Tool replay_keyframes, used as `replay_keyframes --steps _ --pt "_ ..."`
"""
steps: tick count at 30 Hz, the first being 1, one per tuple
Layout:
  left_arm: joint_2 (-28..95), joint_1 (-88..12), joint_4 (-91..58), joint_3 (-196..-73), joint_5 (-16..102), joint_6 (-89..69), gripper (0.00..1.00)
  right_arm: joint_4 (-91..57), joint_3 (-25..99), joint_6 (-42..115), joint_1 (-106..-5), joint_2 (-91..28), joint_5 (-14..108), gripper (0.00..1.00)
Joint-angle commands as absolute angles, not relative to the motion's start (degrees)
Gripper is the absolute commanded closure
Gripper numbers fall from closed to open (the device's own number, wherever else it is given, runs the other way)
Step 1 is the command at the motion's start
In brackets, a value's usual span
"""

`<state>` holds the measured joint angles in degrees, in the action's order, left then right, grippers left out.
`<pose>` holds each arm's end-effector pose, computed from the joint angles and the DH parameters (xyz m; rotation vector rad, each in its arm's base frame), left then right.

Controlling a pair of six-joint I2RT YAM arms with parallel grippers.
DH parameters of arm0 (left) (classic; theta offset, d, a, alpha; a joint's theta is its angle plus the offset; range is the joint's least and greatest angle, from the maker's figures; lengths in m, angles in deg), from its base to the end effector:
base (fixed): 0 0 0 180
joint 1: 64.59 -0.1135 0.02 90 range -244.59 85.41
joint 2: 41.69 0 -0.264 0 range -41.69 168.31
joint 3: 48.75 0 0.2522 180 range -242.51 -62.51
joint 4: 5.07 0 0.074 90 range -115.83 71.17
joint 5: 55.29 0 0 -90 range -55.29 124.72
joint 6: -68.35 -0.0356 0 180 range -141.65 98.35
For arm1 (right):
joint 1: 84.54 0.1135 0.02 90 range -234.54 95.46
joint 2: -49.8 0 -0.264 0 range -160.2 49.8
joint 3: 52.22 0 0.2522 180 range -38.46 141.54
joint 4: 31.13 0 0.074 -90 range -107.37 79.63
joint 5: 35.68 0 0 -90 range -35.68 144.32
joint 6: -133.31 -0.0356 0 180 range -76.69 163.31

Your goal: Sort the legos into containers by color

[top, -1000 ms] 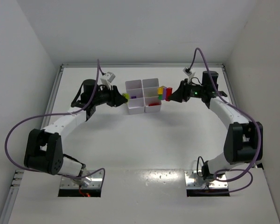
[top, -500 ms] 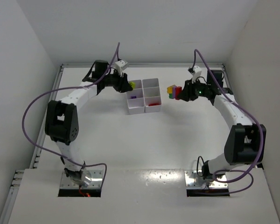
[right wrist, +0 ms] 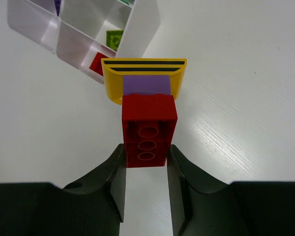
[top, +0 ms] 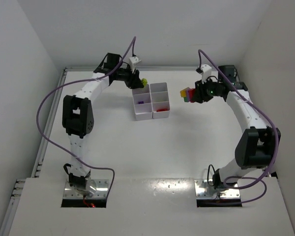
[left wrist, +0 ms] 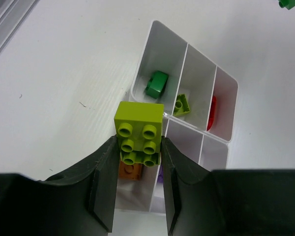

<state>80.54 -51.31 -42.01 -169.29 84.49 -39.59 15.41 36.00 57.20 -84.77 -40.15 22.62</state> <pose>0.4693 -0.1387 0.2688 0.9971 1.8604 -0.9148 0.3413 0.0173 0.2921 -0.5217 2.2587 0.5414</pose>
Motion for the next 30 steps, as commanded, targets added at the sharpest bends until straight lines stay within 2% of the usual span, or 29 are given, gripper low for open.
replay_keyframes --steps 1,18,30 --pt "80.91 -50.10 -44.84 -173.77 86.14 -47.74 0.98 19.01 39.50 60.28 -84.46 -40.99 26.19 1.00" --pt "86.36 -43.76 -49.50 -186.00 83.58 -53.64 0.98 20.34 46.09 59.14 -84.54 -49.52 26.64 1.00" --pt "86.89 -40.42 -53.72 -184.33 83.58 -56.19 0.88 17.96 42.14 59.13 -86.65 -46.44 25.58 1.00"
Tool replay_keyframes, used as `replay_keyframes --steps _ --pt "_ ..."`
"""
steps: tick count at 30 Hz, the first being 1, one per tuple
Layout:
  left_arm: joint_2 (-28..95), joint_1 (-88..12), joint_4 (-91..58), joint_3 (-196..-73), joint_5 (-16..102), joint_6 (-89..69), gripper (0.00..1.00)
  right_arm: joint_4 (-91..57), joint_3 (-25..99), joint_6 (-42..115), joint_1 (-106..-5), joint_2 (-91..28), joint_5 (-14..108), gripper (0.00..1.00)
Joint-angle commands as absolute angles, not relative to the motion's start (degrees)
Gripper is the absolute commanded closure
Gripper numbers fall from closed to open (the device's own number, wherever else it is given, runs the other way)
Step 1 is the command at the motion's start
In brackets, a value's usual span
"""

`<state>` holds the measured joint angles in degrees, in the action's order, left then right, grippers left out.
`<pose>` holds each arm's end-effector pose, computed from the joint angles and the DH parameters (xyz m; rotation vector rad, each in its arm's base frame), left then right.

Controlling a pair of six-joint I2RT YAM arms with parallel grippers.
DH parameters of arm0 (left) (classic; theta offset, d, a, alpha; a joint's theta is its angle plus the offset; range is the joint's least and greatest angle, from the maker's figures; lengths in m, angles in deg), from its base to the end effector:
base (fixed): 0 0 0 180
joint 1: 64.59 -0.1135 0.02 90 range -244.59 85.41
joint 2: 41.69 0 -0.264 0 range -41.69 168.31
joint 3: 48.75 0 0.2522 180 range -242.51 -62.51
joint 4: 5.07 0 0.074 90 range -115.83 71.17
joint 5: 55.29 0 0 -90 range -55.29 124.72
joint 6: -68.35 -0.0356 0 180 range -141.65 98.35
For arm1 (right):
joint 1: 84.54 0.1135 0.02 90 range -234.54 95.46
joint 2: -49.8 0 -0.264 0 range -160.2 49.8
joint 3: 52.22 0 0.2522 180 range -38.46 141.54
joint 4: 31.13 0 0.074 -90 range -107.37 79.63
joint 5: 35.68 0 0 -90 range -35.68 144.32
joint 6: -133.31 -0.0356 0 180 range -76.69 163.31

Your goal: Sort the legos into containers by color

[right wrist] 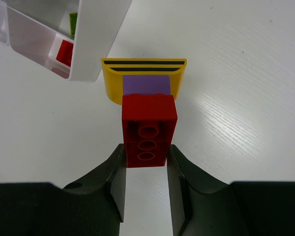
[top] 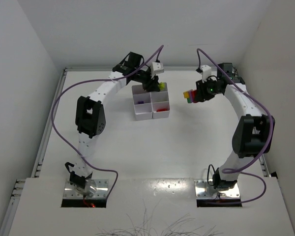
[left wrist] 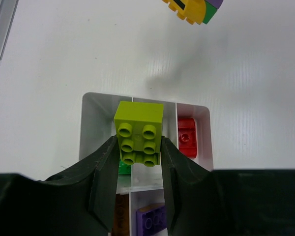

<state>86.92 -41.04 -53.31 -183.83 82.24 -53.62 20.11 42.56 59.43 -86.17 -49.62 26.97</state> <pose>0.4556 -0.2272 0.2829 1.3529 1.6760 -0.8586 0.3741 0.0057 0.2661 -0.4896 2.4031 0.4721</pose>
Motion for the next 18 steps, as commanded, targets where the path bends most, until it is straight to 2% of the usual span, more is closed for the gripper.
replay_keyframes --steps 1,7,15,18 --pt "86.89 -40.42 -53.72 -184.33 83.58 -56.19 0.88 17.96 42.14 59.66 -87.26 -45.83 25.58 1.00" --pt "87.94 -39.89 -54.95 -183.18 83.58 -57.51 0.87 18.49 40.39 59.66 -87.88 -44.51 25.58 1.00" --pt "89.18 -39.37 -56.62 -182.57 82.44 -58.66 0.77 18.49 40.38 59.66 -88.94 -43.98 26.11 1.00" --pt "89.70 -39.37 -57.67 -182.57 82.44 -59.97 0.70 18.49 40.38 59.66 -88.94 -43.98 26.11 1.00"
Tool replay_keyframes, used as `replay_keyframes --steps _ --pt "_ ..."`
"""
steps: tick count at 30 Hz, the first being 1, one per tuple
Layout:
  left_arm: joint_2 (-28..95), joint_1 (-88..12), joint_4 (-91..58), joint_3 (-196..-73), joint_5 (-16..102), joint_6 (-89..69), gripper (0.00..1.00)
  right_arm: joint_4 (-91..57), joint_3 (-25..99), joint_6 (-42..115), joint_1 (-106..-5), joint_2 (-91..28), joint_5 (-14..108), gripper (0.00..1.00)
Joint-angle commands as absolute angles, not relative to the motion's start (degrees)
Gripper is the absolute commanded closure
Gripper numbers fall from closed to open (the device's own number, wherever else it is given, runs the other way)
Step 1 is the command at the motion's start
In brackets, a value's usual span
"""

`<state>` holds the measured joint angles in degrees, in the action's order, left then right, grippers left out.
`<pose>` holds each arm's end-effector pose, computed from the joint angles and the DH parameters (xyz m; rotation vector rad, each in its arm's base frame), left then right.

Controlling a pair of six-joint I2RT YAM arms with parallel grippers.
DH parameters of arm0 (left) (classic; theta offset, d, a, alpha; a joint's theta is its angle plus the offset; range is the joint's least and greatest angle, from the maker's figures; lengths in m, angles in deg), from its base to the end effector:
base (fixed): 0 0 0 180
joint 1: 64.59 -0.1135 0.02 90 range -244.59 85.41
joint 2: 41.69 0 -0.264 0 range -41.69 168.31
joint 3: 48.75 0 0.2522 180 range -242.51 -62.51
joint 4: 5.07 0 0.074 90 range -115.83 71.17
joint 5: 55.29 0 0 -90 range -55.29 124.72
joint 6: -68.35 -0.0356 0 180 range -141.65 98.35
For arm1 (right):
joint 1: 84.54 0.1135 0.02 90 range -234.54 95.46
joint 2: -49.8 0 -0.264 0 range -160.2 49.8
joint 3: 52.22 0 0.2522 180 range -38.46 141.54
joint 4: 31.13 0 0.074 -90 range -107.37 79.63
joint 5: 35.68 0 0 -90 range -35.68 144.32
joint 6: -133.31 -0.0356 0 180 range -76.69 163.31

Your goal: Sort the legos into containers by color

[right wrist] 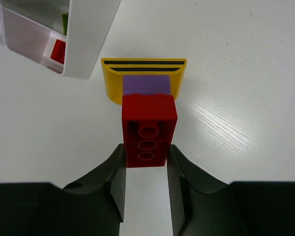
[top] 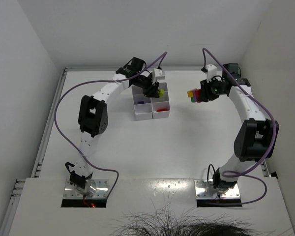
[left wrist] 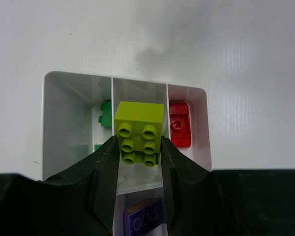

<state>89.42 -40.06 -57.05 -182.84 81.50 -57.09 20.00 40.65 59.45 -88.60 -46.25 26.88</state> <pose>0.4532 -0.2353 0.2513 1.4212 1.7443 -0.8776 0.3615 -0.0092 0.2763 -0.4430 2.3821 0.4442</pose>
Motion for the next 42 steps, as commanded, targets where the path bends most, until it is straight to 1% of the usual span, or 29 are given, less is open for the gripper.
replay_keyframes --steps 1,2,3,5,6,7,8,11,13,14,17,19,21,22,23,25,26,28,29,30,32,33,34,35,37,42 --pt "89.70 -39.37 -58.29 -182.57 81.83 -60.50 0.68 18.49 40.38 59.66 -88.94 -43.98 26.11 1.00" --pt "90.23 -39.37 -58.29 -182.57 81.82 -60.50 0.65 18.49 40.38 59.66 -88.94 -43.98 26.11 1.00" --pt "90.23 -39.37 -58.29 -182.57 81.22 -60.50 0.57 18.49 40.38 59.66 -88.94 -43.98 26.11 1.00" --pt "90.75 -39.37 -58.82 -182.57 81.21 -60.50 0.48 18.49 40.38 59.66 -88.94 -43.98 26.11 1.00" --pt "90.76 -39.37 -58.82 -182.57 81.21 -60.50 0.39 18.49 39.86 59.66 -88.94 -43.98 26.11 1.00" --pt "90.76 -39.37 -58.82 -182.57 80.69 -60.50 0.36 17.88 39.85 59.66 -88.94 -43.46 26.11 1.00" --pt "90.76 -39.37 -58.82 -182.57 80.68 -60.50 0.28 17.27 39.24 59.66 -88.94 -43.45 26.11 1.00" --pt "91.37 -39.37 -58.82 -182.57 80.15 -60.50 0.21 16.65 39.24 59.66 -88.94 -43.45 24.88 1.00" --pt "90.76 -39.89 -58.82 -182.57 82.25 -60.50 0.19 16.12 39.24 59.66 -88.94 -43.45 23.39 1.00" --pt "89.97 -39.89 -58.82 -182.57 85.74 -60.50 0.18 16.12 39.85 59.66 -88.94 -43.45 21.55 1.00" --pt "88.57 -40.60 -58.29 -182.57 91.12 -58.05 0.18 16.12 39.85 59.66 -88.94 -43.45 16.47 1.00" --pt "86.11 -41.13 -57.60 -182.57 92.63 -57.52 0.18 16.91 39.33 59.66 -88.94 -42.32 13.46 1.00" --pt "83.13 -41.13 -53.74 -178.45 93.16 -53.05 0.18 17.53 37.93 60.80 -88.94 -41.61 8.72 1.00" --pt "79.28 -41.13 -51.37 -176.35 93.16 -50.68 0.18 19.00 37.92 60.80 -88.94 -40.91 7.22 1.00" --pt "77.07 -41.13 -46.74 -171.63 93.16 -46.83 0.18 19.02 37.22 60.80 -88.94 -40.90 4.08 1.00" --pt "72.50 -41.13 -41.88 -166.51 90.71 -43.29 0.18 19.02 36.61 60.80 -88.94 -40.29 1.34 1.00" --pt "68.47 -40.60 -37.85 -162.48 90.09 -39.71 0.18 18.15 35.47 59.59 -88.94 -40.29 -1.46 1.00" --pt "65.90 -40.60 -35.71 -160.51 88.94 -35.65 0.19 16.92 33.89 56.86 -88.24 -39.67 -3.59 1.00" --pt "65.28 -41.21 -35.70 -160.51 88.07 -30.49 0.19 15.00 33.35 55.63 -88.23 -38.98 -4.12 1.00" --pt "65.27 -41.91 -35.70 -161.12 87.19 -26.96 0.22 13.85 32.83 53.01 -87.63 -38.97 -4.13 1.00" --pt "65.27 -43.32 -35.70 -161.91 86.31 -20.54 0.33 7.99 30.72 48.43 -85.78 -37.22 -0.81 1.00" --pt "65.27 -44.63 -35.70 -162.52 86.31 -14.68 0.38 6.38 30.71 45.10 -84.99 -37.21 1.39 1.00" --pt "65.27 -45.16 -35.70 -162.53 87.18 -12.62 0.43 4.97 30.02 43.85 -84.20 -36.43 4.19 1.00" --pt "65.27 -45.17 -36.49 -162.53 87.19 -11.04 0.52 2.87 30.01 42.97 -82.36 -35.81 5.87 1.00" --pt "65.27 -45.17 -37.81 -161.57 86.49 -9.61 0.52 1.19 30.62 40.95 -79.90 -35.81 11.39 1.00" --pt "62.46 -43.94 -37.81 -157.61 81.04 -7.94 0.52 0.56 34.14 39.89 -73.65 -35.81 18.19 1.00"
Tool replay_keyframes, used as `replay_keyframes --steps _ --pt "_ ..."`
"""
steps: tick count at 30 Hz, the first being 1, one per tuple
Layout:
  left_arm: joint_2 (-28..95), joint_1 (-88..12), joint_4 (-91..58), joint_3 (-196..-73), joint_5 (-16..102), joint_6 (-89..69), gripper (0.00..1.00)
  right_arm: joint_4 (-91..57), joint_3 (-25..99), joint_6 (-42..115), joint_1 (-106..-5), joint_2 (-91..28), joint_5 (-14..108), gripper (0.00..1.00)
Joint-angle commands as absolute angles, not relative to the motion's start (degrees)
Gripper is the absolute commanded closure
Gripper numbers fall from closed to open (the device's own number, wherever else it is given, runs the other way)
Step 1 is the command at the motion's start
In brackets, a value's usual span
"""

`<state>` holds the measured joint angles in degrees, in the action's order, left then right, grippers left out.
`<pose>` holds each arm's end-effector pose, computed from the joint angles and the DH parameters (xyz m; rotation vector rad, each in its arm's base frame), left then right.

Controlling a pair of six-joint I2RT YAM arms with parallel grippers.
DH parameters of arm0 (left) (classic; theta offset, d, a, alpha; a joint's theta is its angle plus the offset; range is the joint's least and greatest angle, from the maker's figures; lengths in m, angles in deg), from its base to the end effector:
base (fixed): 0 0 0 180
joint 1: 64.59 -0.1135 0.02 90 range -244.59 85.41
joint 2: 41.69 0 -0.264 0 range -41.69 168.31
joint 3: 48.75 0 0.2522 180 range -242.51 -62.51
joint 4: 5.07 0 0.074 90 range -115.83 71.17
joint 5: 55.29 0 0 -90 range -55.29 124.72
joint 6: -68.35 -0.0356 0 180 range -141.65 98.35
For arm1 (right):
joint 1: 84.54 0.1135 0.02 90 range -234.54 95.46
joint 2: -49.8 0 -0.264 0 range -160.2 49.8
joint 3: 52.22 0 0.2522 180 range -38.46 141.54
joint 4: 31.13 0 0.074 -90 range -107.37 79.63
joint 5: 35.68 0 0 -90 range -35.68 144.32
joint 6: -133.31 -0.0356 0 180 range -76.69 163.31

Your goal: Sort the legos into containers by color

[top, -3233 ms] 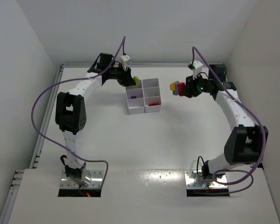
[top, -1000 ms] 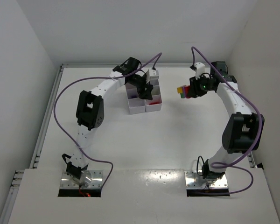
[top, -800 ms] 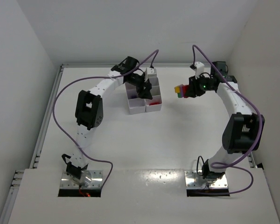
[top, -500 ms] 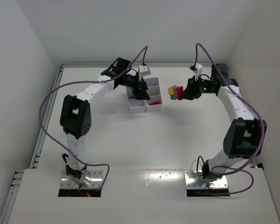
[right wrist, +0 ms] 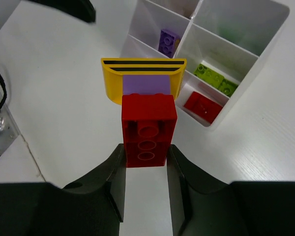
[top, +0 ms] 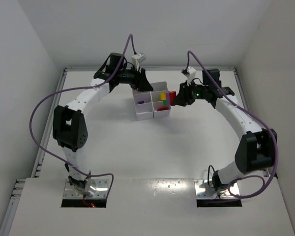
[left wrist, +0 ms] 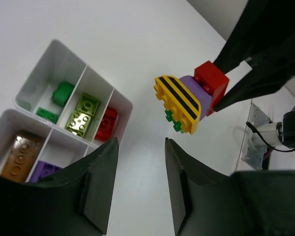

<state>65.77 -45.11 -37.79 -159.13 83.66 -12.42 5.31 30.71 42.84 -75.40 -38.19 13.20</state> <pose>0.4017 -0.1706 0.3298 0.7171 1.9802 -1.1907 0.3295 0.0767 0.2883 -0.5380 2.1701 0.9071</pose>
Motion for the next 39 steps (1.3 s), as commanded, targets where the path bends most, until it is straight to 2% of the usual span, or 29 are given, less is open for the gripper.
replay_keyframes --steps 1,2,10,16,35,38,39 --pt "62.46 -43.94 -37.81 -157.08 81.03 -7.16 0.49 0.56 34.75 39.89 -73.04 -35.20 20.37 1.00" --pt "61.94 -43.42 -38.34 -156.30 81.03 -6.19 0.45 0.56 34.76 39.36 -71.90 -35.19 21.18 1.00" --pt "58.16 -42.18 -38.34 -152.87 81.74 -6.89 0.36 -0.14 34.67 38.30 -68.55 -33.96 27.16 1.00" --pt "56.48 -40.60 -36.67 -151.72 82.35 -8.12 0.33 0.39 34.67 38.30 -67.50 -33.96 27.16 1.00" --pt "60.52 -37.35 -34.91 -155.06 76.38 -7.59 0.33 0.91 36.34 40.50 -65.30 -32.82 23.12 1.00" --pt "60.52 -37.35 -34.91 -155.06 75.68 -7.59 0.41 0.91 36.34 41.12 -64.77 -32.29 23.12 1.00" --pt "60.52 -37.35 -34.91 -155.06 75.67 -7.59 0.49 0.91 36.34 41.12 -64.77 -32.29 23.12 1.00"
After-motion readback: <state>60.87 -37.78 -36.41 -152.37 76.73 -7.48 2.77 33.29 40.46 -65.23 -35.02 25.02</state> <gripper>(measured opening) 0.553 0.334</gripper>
